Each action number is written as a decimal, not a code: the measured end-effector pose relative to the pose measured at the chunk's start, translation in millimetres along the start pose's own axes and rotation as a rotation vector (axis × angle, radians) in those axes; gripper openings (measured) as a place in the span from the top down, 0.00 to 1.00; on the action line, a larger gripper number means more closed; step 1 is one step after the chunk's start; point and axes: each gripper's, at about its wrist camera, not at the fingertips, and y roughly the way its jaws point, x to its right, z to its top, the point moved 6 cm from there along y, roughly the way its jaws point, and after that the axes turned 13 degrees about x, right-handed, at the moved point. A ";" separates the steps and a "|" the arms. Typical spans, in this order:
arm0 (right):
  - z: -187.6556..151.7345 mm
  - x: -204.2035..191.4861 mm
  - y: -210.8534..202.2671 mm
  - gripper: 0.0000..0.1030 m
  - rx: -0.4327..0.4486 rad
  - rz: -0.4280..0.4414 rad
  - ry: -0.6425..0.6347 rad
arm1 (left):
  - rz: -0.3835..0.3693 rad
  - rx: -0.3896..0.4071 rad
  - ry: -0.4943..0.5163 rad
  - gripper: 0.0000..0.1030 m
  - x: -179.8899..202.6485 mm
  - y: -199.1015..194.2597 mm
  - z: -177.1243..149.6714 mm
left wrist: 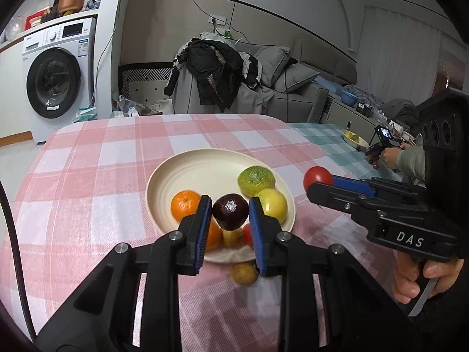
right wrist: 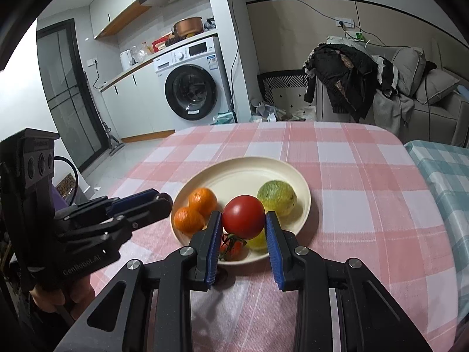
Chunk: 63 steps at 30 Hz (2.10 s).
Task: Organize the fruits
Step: 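Carry the plum in the left tool and tomato in the right tool over the plate, then open both tools to set the plum and tomato on the plate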
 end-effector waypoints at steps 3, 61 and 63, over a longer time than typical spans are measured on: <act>6.0 1.8 2.1 0.70 0.009 0.001 0.005 | -0.007 0.006 0.007 0.77 5.1 5.8 6.5; 0.9 3.8 44.6 0.56 -0.037 -0.011 0.010 | 0.073 -0.067 -0.034 0.77 -27.9 58.9 -20.2; 1.5 3.9 40.8 0.50 -0.030 -0.012 0.004 | 0.074 -0.062 -0.035 0.76 -28.7 57.5 -19.2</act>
